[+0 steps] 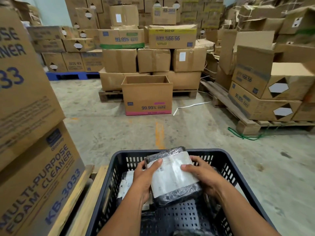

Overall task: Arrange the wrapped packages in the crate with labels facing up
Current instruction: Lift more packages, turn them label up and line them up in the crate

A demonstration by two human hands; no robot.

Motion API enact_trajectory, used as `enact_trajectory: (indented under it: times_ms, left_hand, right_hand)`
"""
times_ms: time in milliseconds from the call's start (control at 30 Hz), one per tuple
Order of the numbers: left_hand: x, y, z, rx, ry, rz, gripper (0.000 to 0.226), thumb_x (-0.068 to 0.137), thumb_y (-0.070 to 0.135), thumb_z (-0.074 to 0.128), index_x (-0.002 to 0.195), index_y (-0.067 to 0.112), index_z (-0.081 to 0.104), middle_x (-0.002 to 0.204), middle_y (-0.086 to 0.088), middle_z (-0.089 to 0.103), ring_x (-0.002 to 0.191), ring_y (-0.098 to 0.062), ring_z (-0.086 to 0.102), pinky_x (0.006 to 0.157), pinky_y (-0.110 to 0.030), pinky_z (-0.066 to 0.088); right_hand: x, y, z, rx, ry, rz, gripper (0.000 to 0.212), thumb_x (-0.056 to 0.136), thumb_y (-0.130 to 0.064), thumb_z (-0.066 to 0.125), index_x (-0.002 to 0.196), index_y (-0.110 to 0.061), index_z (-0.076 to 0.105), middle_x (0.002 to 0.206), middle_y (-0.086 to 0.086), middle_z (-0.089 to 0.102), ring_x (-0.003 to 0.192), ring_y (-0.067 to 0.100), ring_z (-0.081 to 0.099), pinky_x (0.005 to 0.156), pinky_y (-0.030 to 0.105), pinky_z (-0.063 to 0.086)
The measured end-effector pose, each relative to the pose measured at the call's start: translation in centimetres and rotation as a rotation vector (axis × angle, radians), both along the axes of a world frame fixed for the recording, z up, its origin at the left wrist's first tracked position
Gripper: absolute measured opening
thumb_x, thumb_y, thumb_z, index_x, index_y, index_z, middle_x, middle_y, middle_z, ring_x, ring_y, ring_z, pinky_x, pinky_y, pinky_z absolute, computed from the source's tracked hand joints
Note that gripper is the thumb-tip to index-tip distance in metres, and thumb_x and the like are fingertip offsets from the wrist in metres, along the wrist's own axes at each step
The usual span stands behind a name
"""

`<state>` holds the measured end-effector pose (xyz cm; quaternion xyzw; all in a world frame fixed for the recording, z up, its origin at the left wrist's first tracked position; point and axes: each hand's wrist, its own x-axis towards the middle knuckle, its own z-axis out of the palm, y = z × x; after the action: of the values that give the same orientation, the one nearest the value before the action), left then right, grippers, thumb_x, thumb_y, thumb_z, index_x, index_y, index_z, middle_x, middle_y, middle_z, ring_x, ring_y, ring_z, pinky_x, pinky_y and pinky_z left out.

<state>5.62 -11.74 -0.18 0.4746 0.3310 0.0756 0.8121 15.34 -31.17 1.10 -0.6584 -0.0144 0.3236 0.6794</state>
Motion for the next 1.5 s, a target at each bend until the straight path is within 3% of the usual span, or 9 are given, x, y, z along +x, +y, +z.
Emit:
enact_trajectory:
  times_ms: [167, 333, 567, 800, 900, 1067, 1200, 1367, 1500]
  left_hand:
    - [-0.1, -1.0, -0.7, 0.099, 0.051, -0.156, 0.08, 0.073, 0.031, 0.093, 0.142, 0.025, 0.052, 0.119, -0.007, 0.078, 0.098, -0.03, 0.079, 0.082, -0.05, 0.066]
    - [-1.3, 0.5, -0.9, 0.041, 0.016, -0.325, 0.076, 0.063, 0.026, 0.095, 0.134, 0.022, 0.068, 0.115, -0.013, 0.081, 0.106, -0.035, 0.077, 0.094, -0.053, 0.061]
    - [0.6, 0.3, -0.8, 0.176, 0.194, 0.046, 0.06, 0.074, 0.027, 0.094, 0.124, 0.014, 0.063, 0.114, -0.015, 0.073, 0.098, -0.036, 0.074, 0.091, -0.053, 0.061]
    - [-0.2, 0.6, -1.3, 0.2, 0.076, -0.091, 0.07, 0.057, 0.031, 0.1, 0.119, 0.015, 0.071, 0.113, -0.013, 0.079, 0.096, -0.032, 0.078, 0.09, -0.049, 0.063]
    - [0.4, 0.2, -1.2, 0.41, 0.123, -0.094, 0.059, 0.078, 0.046, 0.087, 0.128, 0.023, 0.067, 0.132, -0.002, 0.066, 0.113, -0.024, 0.066, 0.096, -0.039, 0.053]
    - [-1.4, 2.1, -4.3, 1.107, 0.514, -0.188, 0.07, 0.1, 0.056, 0.053, 0.161, 0.03, 0.032, 0.171, -0.004, 0.028, 0.156, -0.03, 0.024, 0.123, -0.049, 0.027]
    - [-2.9, 2.5, -8.0, 1.271, 0.664, -0.561, 0.083, 0.101, 0.066, 0.031, 0.166, 0.031, -0.006, 0.173, -0.007, -0.025, 0.159, -0.033, -0.024, 0.128, -0.048, -0.009]
    - [-2.6, 2.5, -9.9, 1.379, 0.727, -0.605, 0.083, 0.099, 0.07, 0.017, 0.162, 0.033, -0.023, 0.166, -0.009, -0.039, 0.153, -0.034, -0.035, 0.126, -0.05, -0.018]
    - [-2.8, 2.5, -10.6, 1.452, 0.747, -0.571, 0.083, 0.098, 0.071, 0.014, 0.16, 0.034, -0.026, 0.165, -0.009, -0.04, 0.154, -0.034, -0.033, 0.124, -0.049, -0.019]
  right_hand:
    - [-1.4, 0.8, -2.0, 0.14, 0.058, -0.217, 0.052, 0.085, -0.007, 0.08, 0.127, -0.024, 0.055, 0.117, 0.023, 0.074, 0.092, 0.041, 0.078, 0.07, 0.053, 0.064]
    - [-0.4, -0.5, -1.0, 0.076, 0.001, -0.161, 0.053, 0.081, -0.008, 0.083, 0.127, -0.021, 0.061, 0.117, 0.02, 0.073, 0.097, 0.041, 0.074, 0.089, 0.063, 0.06]
    - [-0.7, -0.4, -2.6, 0.013, -0.005, -0.211, 0.035, 0.071, -0.007, 0.09, 0.092, -0.007, 0.061, 0.083, 0.021, 0.079, 0.062, 0.03, 0.074, 0.051, 0.035, 0.058]
    - [0.0, -0.8, -2.1, -0.135, -0.053, 0.192, 0.096, 0.054, -0.022, 0.097, 0.133, -0.044, 0.048, 0.112, 0.008, 0.077, 0.086, 0.028, 0.081, 0.063, 0.033, 0.064]
    - [-0.2, -1.1, -3.5, -0.087, -0.026, 0.079, 0.098, 0.057, -0.023, 0.099, 0.141, -0.04, 0.051, 0.107, 0.007, 0.082, 0.09, 0.034, 0.08, 0.069, 0.043, 0.066]
    - [-0.9, -1.5, -5.9, -0.243, -0.152, -0.109, 0.091, 0.074, -0.011, 0.09, 0.15, -0.03, 0.043, 0.138, 0.017, 0.062, 0.1, 0.033, 0.074, 0.089, 0.054, 0.063]
    - [-1.5, -0.8, -8.4, -0.359, -0.186, -0.149, 0.093, 0.079, -0.011, 0.086, 0.157, -0.026, 0.036, 0.155, 0.02, 0.046, 0.115, 0.035, 0.063, 0.107, 0.058, 0.05]
    - [-1.3, 1.0, -11.8, -0.268, -0.058, -0.138, 0.089, 0.081, -0.005, 0.083, 0.154, -0.023, 0.037, 0.148, 0.021, 0.054, 0.103, 0.027, 0.068, 0.077, 0.038, 0.063]
    - [-0.7, 1.1, -15.1, -0.346, -0.002, -0.114, 0.093, 0.088, -0.007, 0.077, 0.161, -0.028, 0.024, 0.162, 0.024, 0.036, 0.139, 0.046, 0.047, 0.112, 0.065, 0.043]
